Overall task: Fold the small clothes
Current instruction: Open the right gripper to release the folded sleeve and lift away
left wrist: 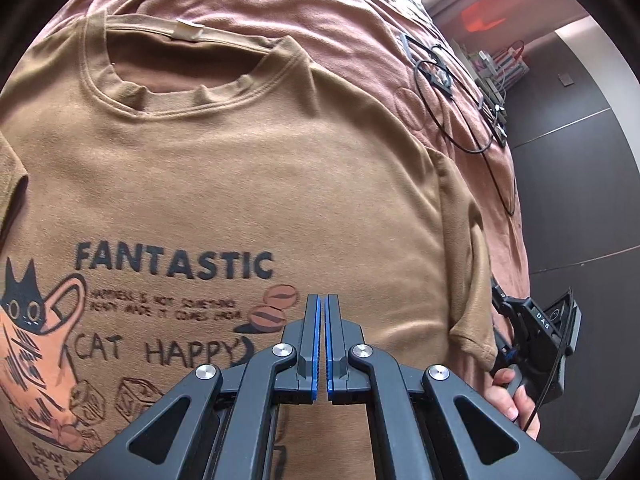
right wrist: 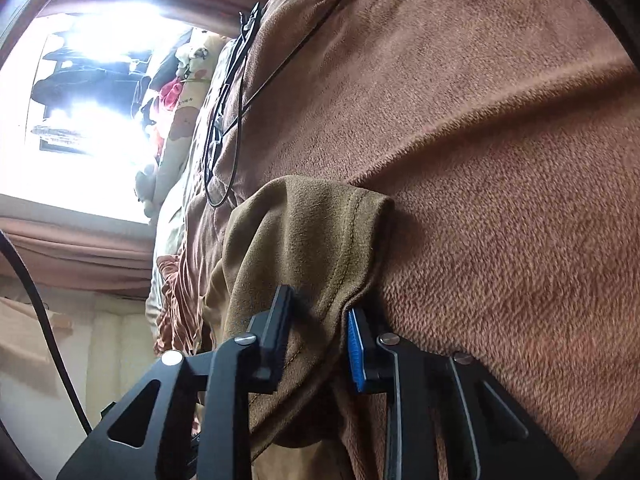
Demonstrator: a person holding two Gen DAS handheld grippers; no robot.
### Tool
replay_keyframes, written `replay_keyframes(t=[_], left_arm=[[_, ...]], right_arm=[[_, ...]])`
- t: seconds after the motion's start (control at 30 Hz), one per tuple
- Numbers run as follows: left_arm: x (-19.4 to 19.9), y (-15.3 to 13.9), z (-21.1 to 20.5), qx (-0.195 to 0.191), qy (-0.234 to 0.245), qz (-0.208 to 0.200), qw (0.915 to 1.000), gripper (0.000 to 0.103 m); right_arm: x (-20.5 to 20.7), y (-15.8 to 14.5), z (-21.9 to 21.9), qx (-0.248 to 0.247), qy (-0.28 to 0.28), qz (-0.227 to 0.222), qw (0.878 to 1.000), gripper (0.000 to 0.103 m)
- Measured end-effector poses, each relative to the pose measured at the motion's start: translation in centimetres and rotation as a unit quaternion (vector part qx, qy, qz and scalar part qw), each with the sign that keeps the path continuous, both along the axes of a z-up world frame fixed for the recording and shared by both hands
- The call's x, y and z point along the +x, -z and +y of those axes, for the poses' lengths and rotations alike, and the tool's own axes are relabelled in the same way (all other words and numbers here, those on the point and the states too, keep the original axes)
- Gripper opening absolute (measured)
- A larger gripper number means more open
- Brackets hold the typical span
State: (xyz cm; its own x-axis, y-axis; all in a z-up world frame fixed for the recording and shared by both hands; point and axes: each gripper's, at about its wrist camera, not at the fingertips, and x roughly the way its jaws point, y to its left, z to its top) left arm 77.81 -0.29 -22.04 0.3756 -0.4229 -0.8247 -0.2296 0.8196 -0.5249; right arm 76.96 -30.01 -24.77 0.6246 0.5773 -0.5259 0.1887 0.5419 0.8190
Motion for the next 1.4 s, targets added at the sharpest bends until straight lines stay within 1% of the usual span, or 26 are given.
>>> replay_keyframes(t=[0.03, 0.1, 0.2, 0.33, 0.53, 0.63, 0.7, 0.87, 0.93, 1.03, 1.1, 1.13, 1.17, 1.2, 1.23, 1.3, 1.4], left_arm=[[0.0, 0.0, 0.2, 0.003, -0.001, -0.001, 1.0000, 0.000], [0.1, -0.1, 0.8, 0.007, -0.004, -0.002, 1.0000, 0.000], [0.1, -0.2, 1.5, 0.002, -0.015, -0.003, 0.9999, 0.000], [-0.1, -0.5, 1.9, -0.001, -0.017, -0.005, 0.9998, 0.000], [-0.4, -1.0, 2.6, -0.003, -0.020, -0.007, 0.9998, 0.000], [-0.6, -1.2, 2.8, -0.003, -0.021, -0.011, 0.9997, 0.000], [-0.6, -1.4, 3.0, -0.003, -0.023, -0.012, 0.9997, 0.000], [-0.8, -1.5, 3.6, -0.002, -0.028, -0.013, 0.9995, 0.000], [-0.8, -1.5, 3.8, -0.001, -0.031, -0.012, 0.9995, 0.000], [-0.9, -1.3, 4.0, -0.002, -0.032, -0.010, 0.9994, 0.000], [-1.0, -1.1, 4.0, -0.003, -0.033, -0.008, 0.9994, 0.000], [-1.0, -1.0, 3.9, -0.004, -0.033, -0.008, 0.9994, 0.000], [-0.9, -0.9, 3.7, -0.005, -0.032, -0.006, 0.9994, 0.000], [-0.9, -0.8, 3.6, -0.006, -0.032, -0.006, 0.9994, 0.000], [-0.9, -0.6, 3.5, -0.007, -0.032, -0.005, 0.9994, 0.000], [-0.8, -0.4, 3.2, -0.012, -0.031, -0.002, 0.9994, 0.000], [-0.8, 0.0, 2.4, -0.014, -0.024, 0.001, 0.9996, 0.000]], right_arm=[[-0.1, 0.0, -0.1, -0.007, -0.001, -0.004, 1.000, 0.008], [-0.5, -0.8, 0.3, -0.024, -0.002, -0.014, 1.000, 0.004], [-0.9, -3.0, 2.4, -0.053, -0.022, -0.044, 0.997, 0.003], [-1.3, -4.9, 5.4, -0.085, -0.058, -0.070, 0.992, 0.003], [-1.0, -6.9, 9.7, -0.109, -0.109, -0.099, 0.983, 0.001], [-1.6, -7.4, 10.1, -0.123, -0.135, -0.116, 0.976, 0.001], [-1.4, -7.8, 11.3, -0.128, -0.152, -0.127, 0.972, 0.001], [-1.2, -7.4, 13.4, -0.146, -0.194, -0.153, 0.958, 0.001], [-0.9, -7.1, 14.3, -0.151, -0.211, -0.148, 0.954, 0.001], [-0.3, -6.3, 15.1, -0.140, -0.230, -0.128, 0.954, 0.002], [0.2, -6.1, 14.9, -0.131, -0.235, -0.116, 0.956, 0.005], [0.3, -6.0, 14.5, -0.124, -0.233, -0.112, 0.958, 0.013], [0.4, -6.1, 14.1, -0.118, -0.231, -0.111, 0.959, 0.032], [0.4, -6.2, 13.7, -0.116, -0.226, -0.109, 0.961, 0.045], [0.3, -6.3, 13.3, -0.117, -0.220, -0.112, 0.962, 0.063], [0.0, -6.8, 12.7, -0.114, -0.212, -0.124, 0.963, 0.065], [-0.2, -6.4, 11.9, -0.101, -0.202, -0.117, 0.967, 0.065]])
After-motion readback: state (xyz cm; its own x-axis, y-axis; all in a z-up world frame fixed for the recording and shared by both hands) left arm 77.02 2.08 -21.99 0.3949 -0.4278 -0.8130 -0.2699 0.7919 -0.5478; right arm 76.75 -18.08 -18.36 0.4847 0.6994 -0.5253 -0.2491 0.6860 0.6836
